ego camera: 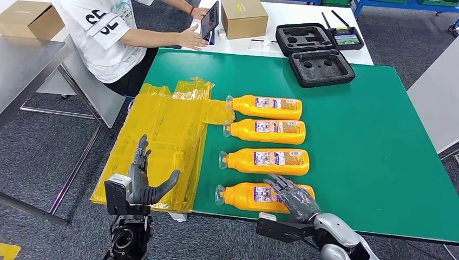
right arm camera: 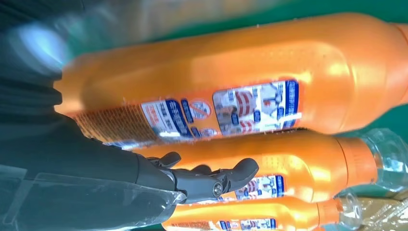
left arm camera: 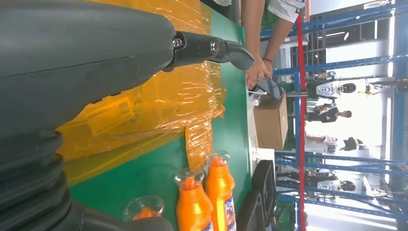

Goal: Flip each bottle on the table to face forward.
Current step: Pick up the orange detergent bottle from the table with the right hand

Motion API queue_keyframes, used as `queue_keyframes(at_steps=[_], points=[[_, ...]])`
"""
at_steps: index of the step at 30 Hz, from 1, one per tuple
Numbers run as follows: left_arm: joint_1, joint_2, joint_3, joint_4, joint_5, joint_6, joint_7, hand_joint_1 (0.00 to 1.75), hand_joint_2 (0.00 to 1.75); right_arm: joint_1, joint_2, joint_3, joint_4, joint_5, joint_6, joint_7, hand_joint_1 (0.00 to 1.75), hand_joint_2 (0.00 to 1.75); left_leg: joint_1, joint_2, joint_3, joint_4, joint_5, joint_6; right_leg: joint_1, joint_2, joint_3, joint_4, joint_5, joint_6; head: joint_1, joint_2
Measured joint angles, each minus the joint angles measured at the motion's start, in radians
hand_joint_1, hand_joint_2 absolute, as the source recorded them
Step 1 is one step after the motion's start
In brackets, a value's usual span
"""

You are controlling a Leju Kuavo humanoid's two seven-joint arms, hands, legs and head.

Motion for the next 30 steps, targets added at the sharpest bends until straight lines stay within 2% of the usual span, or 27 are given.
queue_keyframes(at_steps=[10, 23, 28, 30], points=[[0.010, -0.004, 0.006, -0.007, 0.005, 0.004, 0.000, 0.00, 1.75, -0.078, 0.009, -0.001, 0.095, -0.063, 0.047, -0.028, 0.00, 1.75, 0.000, 0.000, 0.000, 0.000, 0.000, 0.000, 0.000, 0.000, 0.001, 0.000, 0.000, 0.000, 0.000, 0.000], [0.017, -0.008, 0.019, -0.016, 0.010, 0.005, 0.004, 0.00, 1.75, -0.094, 0.011, -0.005, 0.147, -0.066, 0.045, -0.018, 0.00, 1.75, 0.000, 0.000, 0.000, 0.000, 0.000, 0.000, 0.000, 0.000, 0.000, 0.000, 0.000, 0.000, 0.000, 0.000], [0.018, -0.008, 0.021, -0.016, 0.011, 0.004, 0.005, 0.00, 1.75, -0.115, 0.009, -0.003, 0.170, -0.072, 0.073, -0.014, 0.00, 1.75, 0.000, 0.000, 0.002, 0.000, 0.000, 0.000, 0.000, 0.000, 0.001, 0.000, 0.000, 0.000, 0.000, 0.000], [0.016, -0.008, 0.021, -0.016, 0.012, 0.004, 0.005, 0.00, 1.75, -0.118, 0.006, -0.002, 0.176, -0.076, 0.084, -0.012, 0.10, 1.75, 0.000, -0.001, 0.002, 0.000, 0.000, 0.000, 0.000, 0.000, 0.002, 0.000, 0.000, 0.000, 0.000, 0.000]])
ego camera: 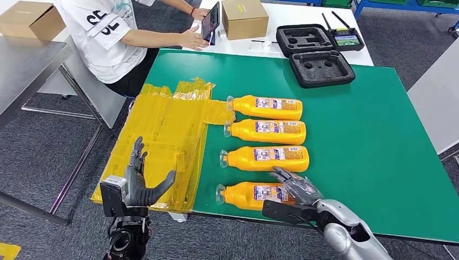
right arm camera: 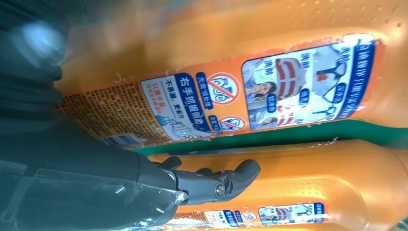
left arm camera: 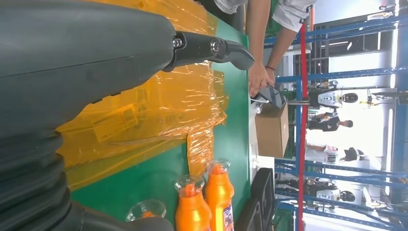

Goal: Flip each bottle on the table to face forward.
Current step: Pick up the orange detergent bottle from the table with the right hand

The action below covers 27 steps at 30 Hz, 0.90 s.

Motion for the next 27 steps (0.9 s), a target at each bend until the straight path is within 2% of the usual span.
queue_keyframes(at_steps=[3, 4, 13, 22, 24, 27], points=[[-0.001, 0.000, 0.000, 0.000, 0.004, 0.000, 0.000, 0.00, 1.75, -0.003, -0.003, 0.002, 0.005, -0.001, 0.006, 0.000, 1.35, 1.75, 0.000, 0.000, 0.000, 0.000, 0.000, 0.000, 0.000, 0.000, 0.000, 0.000, 0.000, 0.000, 0.000, 0.000], [-0.002, 0.000, 0.000, 0.000, 0.006, 0.001, 0.000, 0.00, 1.75, -0.005, -0.003, 0.002, 0.008, -0.001, 0.009, 0.000, 1.71, 1.75, 0.000, 0.000, 0.000, 0.000, 0.000, 0.000, 0.000, 0.000, 0.000, 0.000, 0.000, 0.000, 0.000, 0.000], [-0.003, -0.001, 0.002, 0.000, 0.017, 0.011, 0.005, 0.00, 1.75, -0.070, 0.005, 0.015, 0.068, -0.018, 0.025, -0.007, 1.75, 1.75, 0.000, 0.000, 0.001, 0.000, 0.000, 0.000, 0.000, 0.000, 0.001, 0.000, 0.000, 0.000, 0.000, 0.000], [-0.006, -0.001, 0.002, 0.000, 0.022, 0.002, 0.012, 0.00, 1.75, -0.071, 0.007, 0.023, 0.080, -0.024, 0.016, -0.008, 1.75, 1.75, 0.000, 0.001, 0.001, 0.000, 0.000, 0.000, 0.000, 0.000, 0.001, 0.000, 0.000, 0.000, 0.000, 0.000], [-0.005, -0.001, 0.002, 0.000, 0.022, 0.002, 0.012, 0.00, 1.75, -0.066, 0.010, 0.022, 0.080, -0.041, 0.005, -0.028, 1.75, 1.75, 0.000, 0.001, 0.001, 0.000, 0.000, 0.000, 0.000, 0.000, 0.001, 0.000, 0.000, 0.000, 0.000, 0.000], [-0.003, -0.001, 0.002, 0.000, 0.021, 0.001, 0.008, 0.00, 1.75, -0.055, 0.024, 0.017, 0.080, -0.111, -0.022, -0.109, 1.75, 1.75, 0.000, 0.001, 0.001, 0.000, 0.000, 0.000, 0.000, 0.000, 0.001, 0.000, 0.000, 0.000, 0.000, 0.000]])
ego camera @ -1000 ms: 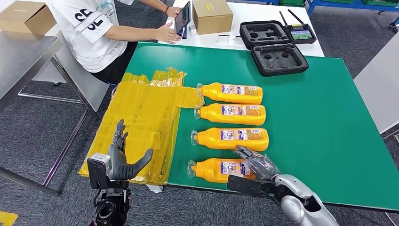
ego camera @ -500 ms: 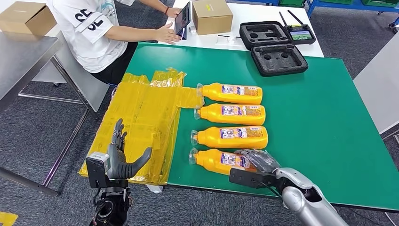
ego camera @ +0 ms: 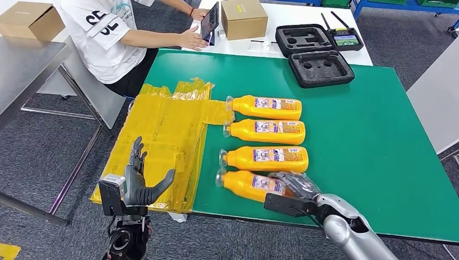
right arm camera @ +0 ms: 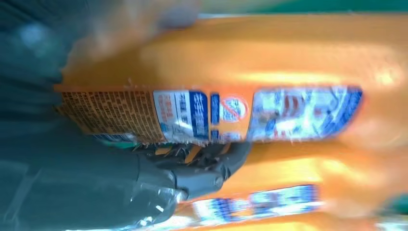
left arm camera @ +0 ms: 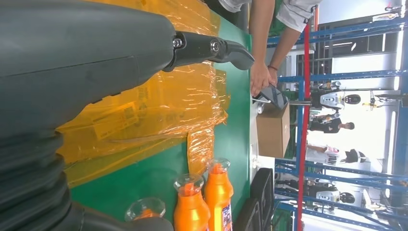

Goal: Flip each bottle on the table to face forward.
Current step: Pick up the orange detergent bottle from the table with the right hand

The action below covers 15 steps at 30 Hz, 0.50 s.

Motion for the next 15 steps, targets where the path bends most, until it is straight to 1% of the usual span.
queue_keyframes(at_steps=[3, 5, 8, 10, 11, 13, 15], points=[[0.003, 0.000, 0.000, 0.000, -0.002, 0.000, -0.008, 0.00, 1.75, 0.012, 0.029, -0.014, -0.002, -0.075, -0.027, -0.083, 1.75, 1.75, 0.000, 0.000, 0.000, 0.000, 0.000, 0.000, 0.000, 0.000, 0.000, 0.000, 0.000, 0.000, 0.000, 0.000], [0.005, 0.000, 0.000, 0.000, -0.002, -0.001, -0.009, 0.00, 1.75, 0.014, 0.048, -0.020, -0.006, -0.092, -0.036, -0.103, 1.75, 1.75, 0.000, -0.001, 0.000, 0.000, 0.000, 0.000, 0.000, 0.000, 0.000, 0.000, 0.000, 0.000, -0.001, 0.000], [0.010, -0.001, 0.001, 0.000, -0.003, -0.001, -0.009, 0.00, 1.75, 0.015, 0.061, -0.025, -0.008, -0.096, -0.041, -0.112, 1.75, 1.75, 0.000, -0.001, -0.001, 0.000, 0.001, 0.000, 0.000, -0.001, 0.000, 0.000, 0.000, 0.000, 0.000, 0.000], [0.012, -0.001, 0.001, 0.000, -0.003, -0.004, -0.013, 0.00, 1.75, 0.020, 0.070, -0.032, -0.010, -0.116, -0.059, -0.151, 1.75, 1.75, 0.000, -0.001, -0.001, 0.000, 0.001, 0.000, 0.000, -0.001, 0.000, 0.000, 0.000, 0.000, 0.000, 0.000], [0.013, -0.001, 0.001, 0.000, -0.002, -0.007, -0.018, 0.00, 1.75, 0.025, 0.076, -0.039, -0.014, -0.140, -0.076, -0.193, 1.75, 1.75, 0.000, -0.001, -0.001, 0.000, 0.001, 0.000, 0.000, -0.001, -0.001, 0.000, 0.000, 0.000, 0.000, 0.000], [0.015, -0.001, 0.001, 0.000, 0.001, -0.019, -0.031, 0.00, 1.75, 0.036, 0.098, -0.058, -0.028, -0.210, -0.113, -0.302, 1.75, 1.75, 0.000, -0.001, -0.002, 0.000, 0.001, 0.000, 0.000, -0.001, -0.001, 0.000, 0.000, 0.000, 0.000, 0.000], [0.016, -0.001, 0.001, -0.001, 0.008, -0.041, -0.042, 0.00, 1.75, 0.046, 0.136, -0.078, -0.047, -0.275, -0.140, -0.391, 1.75, 1.75, 0.000, -0.001, -0.002, 0.000, 0.000, 0.000, 0.000, -0.001, -0.001, 0.000, 0.000, 0.000, 0.000, 0.000]])
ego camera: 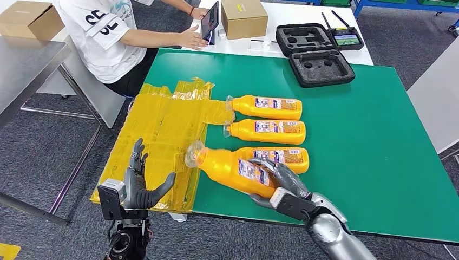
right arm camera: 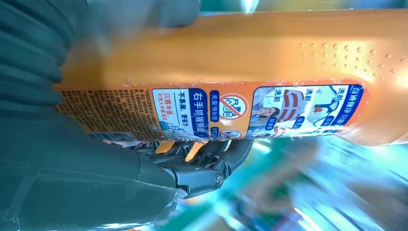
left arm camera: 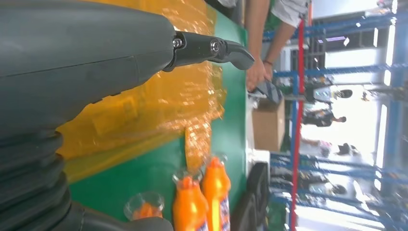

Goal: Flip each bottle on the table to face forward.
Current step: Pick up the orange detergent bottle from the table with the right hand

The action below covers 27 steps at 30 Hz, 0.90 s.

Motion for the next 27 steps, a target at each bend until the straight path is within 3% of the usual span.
queue_keyframes(at_steps=[5, 13, 19, 27], points=[[0.001, 0.001, -0.009, -0.020, 0.019, -0.051, -0.004, 0.00, 1.75, 0.009, 0.096, -0.032, -0.029, -0.046, -0.036, -0.038, 1.75, 1.75, 0.001, 0.000, 0.000, 0.000, 0.000, 0.000, 0.002, 0.000, -0.001, 0.000, 0.000, 0.000, 0.000, 0.000], [0.000, 0.011, -0.039, -0.047, 0.043, -0.176, 0.000, 0.00, 1.75, 0.032, 0.168, -0.091, -0.012, -0.092, -0.046, -0.074, 1.75, 1.75, 0.001, 0.000, 0.000, 0.000, 0.000, 0.000, 0.000, 0.000, 0.000, 0.000, 0.000, 0.000, 0.000, 0.000], [-0.027, 0.018, -0.086, -0.046, 0.039, -0.230, -0.003, 0.00, 1.75, 0.032, 0.235, -0.109, 0.107, -0.096, -0.047, -0.122, 1.75, 1.75, 0.001, 0.000, 0.000, 0.000, 0.000, 0.000, 0.001, 0.000, 0.000, 0.000, 0.000, 0.000, 0.000, 0.000], [-0.053, 0.037, -0.144, -0.047, 0.045, -0.330, -0.014, 0.00, 1.75, -0.014, 0.315, -0.108, 0.288, -0.080, 0.033, -0.141, 1.75, 1.75, 0.001, 0.000, 0.000, 0.000, 0.000, 0.000, 0.001, 0.000, 0.000, 0.000, 0.000, 0.000, 0.000, 0.000]])
